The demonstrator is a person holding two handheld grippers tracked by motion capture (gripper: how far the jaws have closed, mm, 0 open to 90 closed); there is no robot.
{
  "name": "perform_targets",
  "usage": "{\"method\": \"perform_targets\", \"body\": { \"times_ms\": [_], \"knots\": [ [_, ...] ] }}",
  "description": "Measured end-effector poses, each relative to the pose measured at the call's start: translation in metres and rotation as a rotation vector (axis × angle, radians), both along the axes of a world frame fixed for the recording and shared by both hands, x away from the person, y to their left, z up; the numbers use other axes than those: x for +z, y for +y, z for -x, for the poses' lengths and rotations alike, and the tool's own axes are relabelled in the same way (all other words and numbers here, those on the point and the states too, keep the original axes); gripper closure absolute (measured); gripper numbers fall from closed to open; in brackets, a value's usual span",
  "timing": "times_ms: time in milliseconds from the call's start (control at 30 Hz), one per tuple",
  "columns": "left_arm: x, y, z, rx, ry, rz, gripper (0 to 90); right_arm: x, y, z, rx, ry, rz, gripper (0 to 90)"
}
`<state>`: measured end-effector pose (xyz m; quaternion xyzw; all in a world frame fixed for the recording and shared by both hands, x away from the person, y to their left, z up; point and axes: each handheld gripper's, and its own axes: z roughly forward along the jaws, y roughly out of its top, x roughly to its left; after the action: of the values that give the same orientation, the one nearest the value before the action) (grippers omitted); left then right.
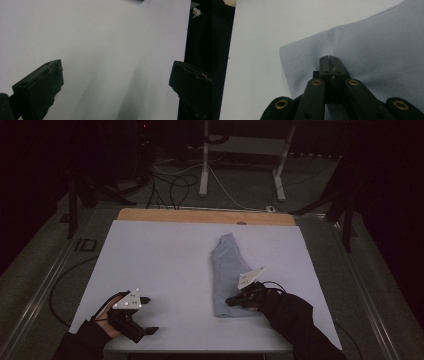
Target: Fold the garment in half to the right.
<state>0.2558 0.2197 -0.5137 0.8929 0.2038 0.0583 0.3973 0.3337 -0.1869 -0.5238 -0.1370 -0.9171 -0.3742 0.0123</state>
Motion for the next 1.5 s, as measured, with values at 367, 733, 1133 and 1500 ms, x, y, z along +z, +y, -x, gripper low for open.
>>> {"method": "perform_targets", "body": {
  "times_ms": [367,733,1133,1500],
  "knots": [
    [0.001,0.0,0.001,-0.001,-0.002,0.003,0.4,-0.002,-0.004,0.019,0.022,-0.022,-0.011,90.0],
    [0.001,0.0,0.001,-0.002,-0.002,0.002,0.4,-0.003,-0.005,0.02,0.02,-0.018,-0.03,90.0],
    [0.001,0.001,0.001,-0.003,-0.006,0.005,0.4,0.017,-0.003,0.018,0.01,-0.052,-0.107,86.8],
    [0.001,0.002,0.0,0.002,-0.005,0.007,0.4,0.033,-0.004,0.007,-0.033,-0.051,-0.153,40.2]
  ]
}}
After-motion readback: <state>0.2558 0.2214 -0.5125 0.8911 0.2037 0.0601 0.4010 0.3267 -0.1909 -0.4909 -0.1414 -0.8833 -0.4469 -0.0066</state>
